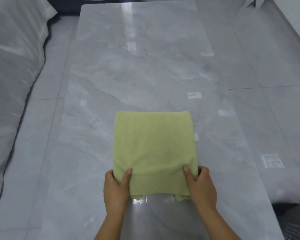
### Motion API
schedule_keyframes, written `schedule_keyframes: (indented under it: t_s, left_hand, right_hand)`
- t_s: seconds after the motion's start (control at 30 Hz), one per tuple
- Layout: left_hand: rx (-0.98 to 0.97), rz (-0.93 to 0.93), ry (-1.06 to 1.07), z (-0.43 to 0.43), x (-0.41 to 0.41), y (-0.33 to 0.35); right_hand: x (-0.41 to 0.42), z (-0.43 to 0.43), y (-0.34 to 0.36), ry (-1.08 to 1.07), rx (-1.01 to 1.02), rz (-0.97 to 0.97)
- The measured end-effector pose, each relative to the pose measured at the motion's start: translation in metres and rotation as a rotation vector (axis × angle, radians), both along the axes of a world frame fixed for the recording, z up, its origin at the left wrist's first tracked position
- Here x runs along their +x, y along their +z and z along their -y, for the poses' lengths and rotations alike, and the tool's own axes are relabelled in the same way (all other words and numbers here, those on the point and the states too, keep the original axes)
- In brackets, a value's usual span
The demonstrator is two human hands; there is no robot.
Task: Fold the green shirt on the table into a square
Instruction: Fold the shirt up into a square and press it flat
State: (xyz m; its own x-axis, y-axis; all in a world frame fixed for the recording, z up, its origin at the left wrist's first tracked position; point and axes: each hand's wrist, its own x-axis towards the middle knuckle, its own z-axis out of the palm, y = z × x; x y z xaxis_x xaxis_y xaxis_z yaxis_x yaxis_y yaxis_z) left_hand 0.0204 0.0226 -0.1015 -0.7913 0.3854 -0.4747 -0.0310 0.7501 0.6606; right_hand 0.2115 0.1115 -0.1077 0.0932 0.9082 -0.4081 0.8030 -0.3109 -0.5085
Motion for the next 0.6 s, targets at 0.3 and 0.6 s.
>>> schedule_keyframes:
  t_s: [0.3, 0.6]
  left_hand:
    - [0.075, 0.166, -0.010, 0.009, 0.000, 0.008]
    - [0.215, 0.383, 0.092, 0.024, 0.006, 0.022]
  right_hand:
    - [0.006, -0.002, 0.006, -0.030, -0.002, -0.015]
    - [0.023, 0.009, 0.017, -0.162, -0.170, -0.443]
